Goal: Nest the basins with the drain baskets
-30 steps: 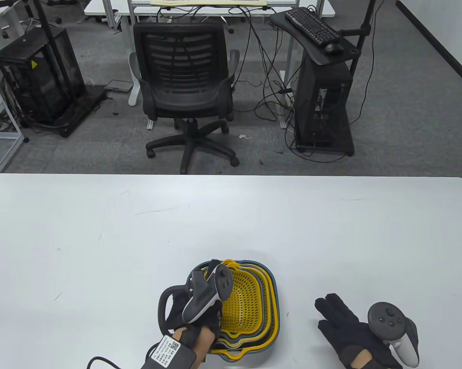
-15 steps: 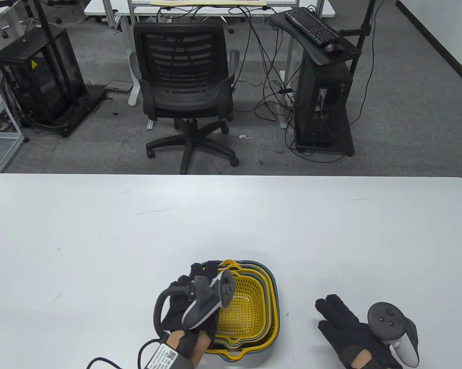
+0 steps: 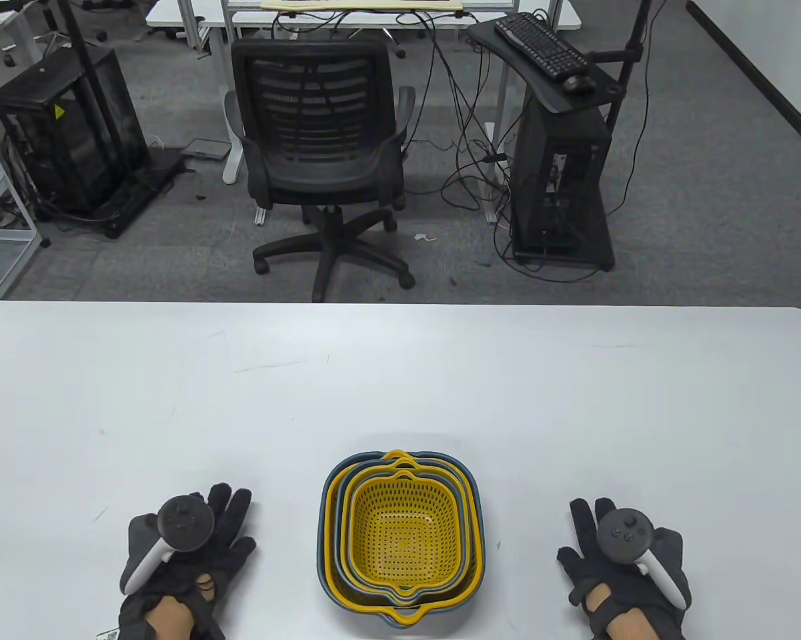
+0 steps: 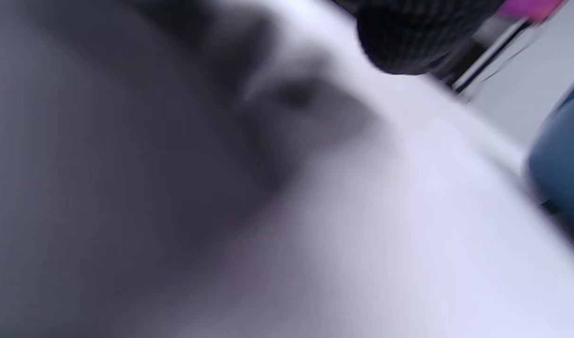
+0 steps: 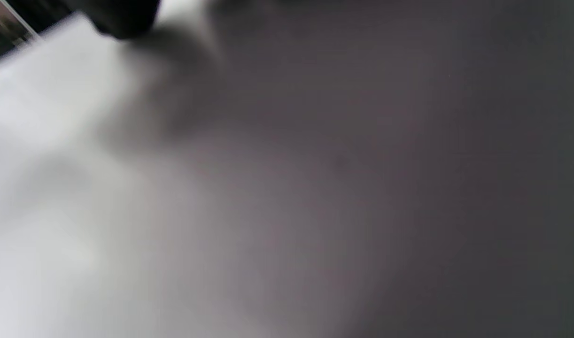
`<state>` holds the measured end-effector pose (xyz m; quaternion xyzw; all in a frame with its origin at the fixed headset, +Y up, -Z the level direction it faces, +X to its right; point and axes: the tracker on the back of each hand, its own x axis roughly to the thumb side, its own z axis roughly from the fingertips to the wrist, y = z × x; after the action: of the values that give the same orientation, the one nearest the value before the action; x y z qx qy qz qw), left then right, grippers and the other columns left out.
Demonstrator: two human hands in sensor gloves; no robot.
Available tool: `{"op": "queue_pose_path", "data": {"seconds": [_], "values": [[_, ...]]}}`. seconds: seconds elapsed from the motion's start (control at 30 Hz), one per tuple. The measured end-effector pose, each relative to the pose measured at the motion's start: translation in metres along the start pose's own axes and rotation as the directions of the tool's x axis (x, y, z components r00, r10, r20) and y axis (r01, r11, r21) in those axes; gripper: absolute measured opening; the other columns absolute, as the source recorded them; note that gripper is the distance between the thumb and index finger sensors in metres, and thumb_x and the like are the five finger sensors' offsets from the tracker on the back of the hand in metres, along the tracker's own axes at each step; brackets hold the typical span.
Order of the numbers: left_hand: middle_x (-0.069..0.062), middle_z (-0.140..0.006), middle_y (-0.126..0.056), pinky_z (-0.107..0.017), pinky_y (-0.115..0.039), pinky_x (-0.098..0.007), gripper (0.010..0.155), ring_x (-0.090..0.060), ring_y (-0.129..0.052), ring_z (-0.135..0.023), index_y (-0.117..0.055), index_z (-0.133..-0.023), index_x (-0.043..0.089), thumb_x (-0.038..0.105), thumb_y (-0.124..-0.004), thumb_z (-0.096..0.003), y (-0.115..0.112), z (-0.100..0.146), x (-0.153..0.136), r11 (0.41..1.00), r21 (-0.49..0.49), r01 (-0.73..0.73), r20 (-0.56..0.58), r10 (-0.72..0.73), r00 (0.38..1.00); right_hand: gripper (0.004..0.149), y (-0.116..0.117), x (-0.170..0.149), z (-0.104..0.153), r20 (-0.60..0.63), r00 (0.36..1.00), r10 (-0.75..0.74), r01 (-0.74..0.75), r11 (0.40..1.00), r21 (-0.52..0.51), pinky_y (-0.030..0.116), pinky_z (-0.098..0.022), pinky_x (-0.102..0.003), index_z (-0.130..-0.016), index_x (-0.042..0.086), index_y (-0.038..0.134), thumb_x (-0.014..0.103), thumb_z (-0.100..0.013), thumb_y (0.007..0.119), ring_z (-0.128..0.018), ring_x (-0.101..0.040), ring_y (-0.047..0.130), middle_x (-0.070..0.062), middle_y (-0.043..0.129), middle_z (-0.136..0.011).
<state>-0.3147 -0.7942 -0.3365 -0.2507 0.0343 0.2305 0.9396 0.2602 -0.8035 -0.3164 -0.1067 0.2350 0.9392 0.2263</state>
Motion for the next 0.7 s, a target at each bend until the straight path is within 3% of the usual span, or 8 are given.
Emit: {"op": "queue_pose_path", "data": {"seconds": [0.07,0.1,0.37,0.7], "values": [[0.020,-0.103,0.020,-0.066,0.012,-0.053,0.081,-0.020,0.029,-0.094,0.002,-0.099,0.051,0.064,-0.058,-0.0449,-0.013,-0.009,0.003,0.990,-0.127,0.065,-0.058,-0.073,0.996,0.072,0.001,0.004,0.002,0.016,1.000,0.005,-0.005,1.000,-0.017,-0.003,-0.059,-0.072,-0.104,0.034,0.008,0.052,-0.054,0.056,-0.094,-0.039,-0.021,0.000,-0.014,-0.109],[0.018,-0.102,0.025,-0.064,0.015,-0.056,0.083,-0.022,0.033,-0.092,0.007,-0.098,0.050,0.064,-0.054,-0.0436,-0.013,-0.009,0.005,0.989,-0.123,0.082,-0.063,-0.090,0.994,0.072,0.000,0.004,0.003,0.023,1.000,-0.001,0.002,1.000,-0.026,-0.001,-0.059,-0.073,-0.106,0.033,0.010,0.052,-0.055,0.057,-0.095,-0.040,-0.019,-0.001,-0.012,-0.110],[0.019,-0.101,0.026,-0.061,0.019,-0.055,0.084,-0.021,0.035,-0.090,0.007,-0.098,0.049,0.063,-0.058,-0.0468,-0.012,-0.011,0.004,0.988,-0.155,-0.007,-0.062,-0.003,0.998,0.074,-0.005,-0.008,0.004,0.086,0.983,-0.162,0.157,0.986,0.061,-0.010,-0.055,-0.067,-0.108,0.032,0.014,0.051,-0.055,0.062,-0.093,-0.035,-0.024,0.001,-0.014,-0.109],[0.019,-0.101,0.027,-0.061,0.019,-0.055,0.084,-0.020,0.035,-0.090,0.007,-0.098,0.050,0.063,-0.058,-0.0464,-0.012,-0.012,0.004,0.988,-0.153,-0.015,-0.074,0.004,0.997,0.074,-0.005,-0.008,0.004,0.088,0.983,-0.161,0.155,0.985,0.075,-0.011,-0.054,-0.067,-0.108,0.032,0.012,0.051,-0.055,0.061,-0.091,-0.035,-0.026,0.001,-0.016,-0.108]]}}
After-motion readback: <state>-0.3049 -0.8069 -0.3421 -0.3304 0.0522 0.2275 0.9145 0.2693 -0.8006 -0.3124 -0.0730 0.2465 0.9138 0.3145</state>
